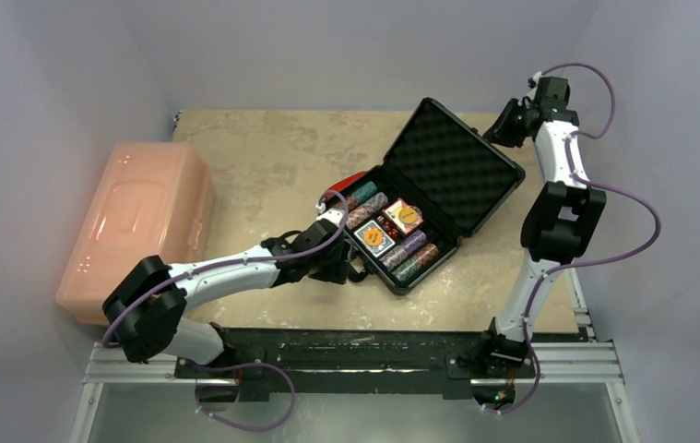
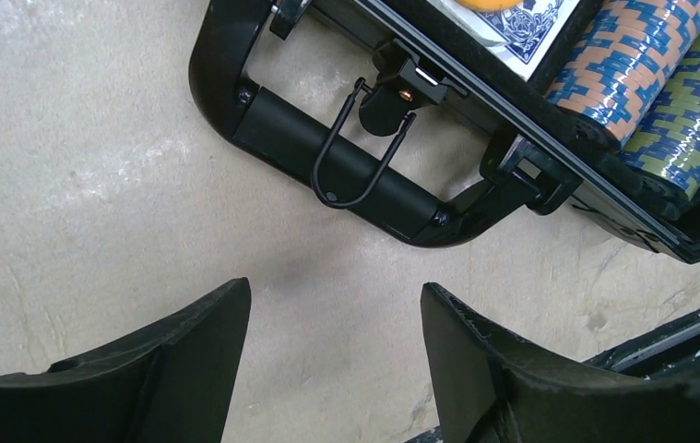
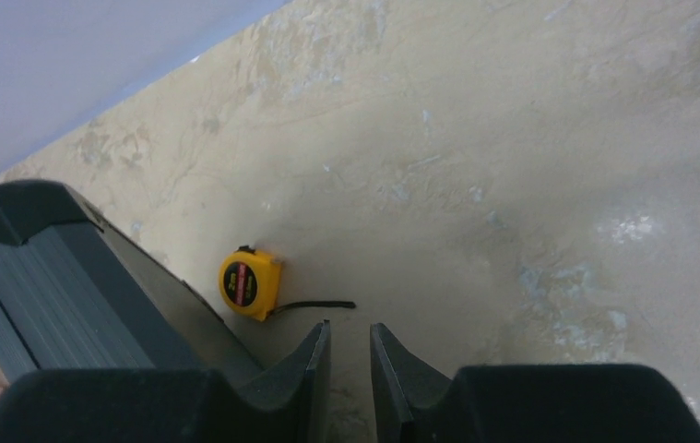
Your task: Pack up texas hold em set
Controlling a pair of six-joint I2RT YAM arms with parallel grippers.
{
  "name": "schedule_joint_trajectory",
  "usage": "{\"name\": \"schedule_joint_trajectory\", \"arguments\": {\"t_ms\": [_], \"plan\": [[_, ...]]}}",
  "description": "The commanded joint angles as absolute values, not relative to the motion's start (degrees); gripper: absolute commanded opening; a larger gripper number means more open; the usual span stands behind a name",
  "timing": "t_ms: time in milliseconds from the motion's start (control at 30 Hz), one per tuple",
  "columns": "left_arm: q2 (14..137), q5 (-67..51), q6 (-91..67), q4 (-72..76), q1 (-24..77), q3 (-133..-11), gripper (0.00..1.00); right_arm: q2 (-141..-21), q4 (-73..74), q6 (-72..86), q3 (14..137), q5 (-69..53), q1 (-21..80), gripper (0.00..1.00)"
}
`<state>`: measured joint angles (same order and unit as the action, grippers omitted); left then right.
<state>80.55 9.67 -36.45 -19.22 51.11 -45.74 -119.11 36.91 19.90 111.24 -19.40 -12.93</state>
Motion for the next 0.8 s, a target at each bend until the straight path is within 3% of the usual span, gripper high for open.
{"name": "schedule_joint_trajectory", "arguments": {"t_ms": [0,767], "plan": [[82.0,8.5,-38.6,-14.3,50.9,-44.4,0.67,-117.6,39.2,16.3,111.3,-23.6,-10.9,0.26],[87.8,6.9,-40.5,-1.1,50.9,-39.1,0.66,-114.9,40.7,13.8,107.0,-25.0,-1.1,0.24]]}}
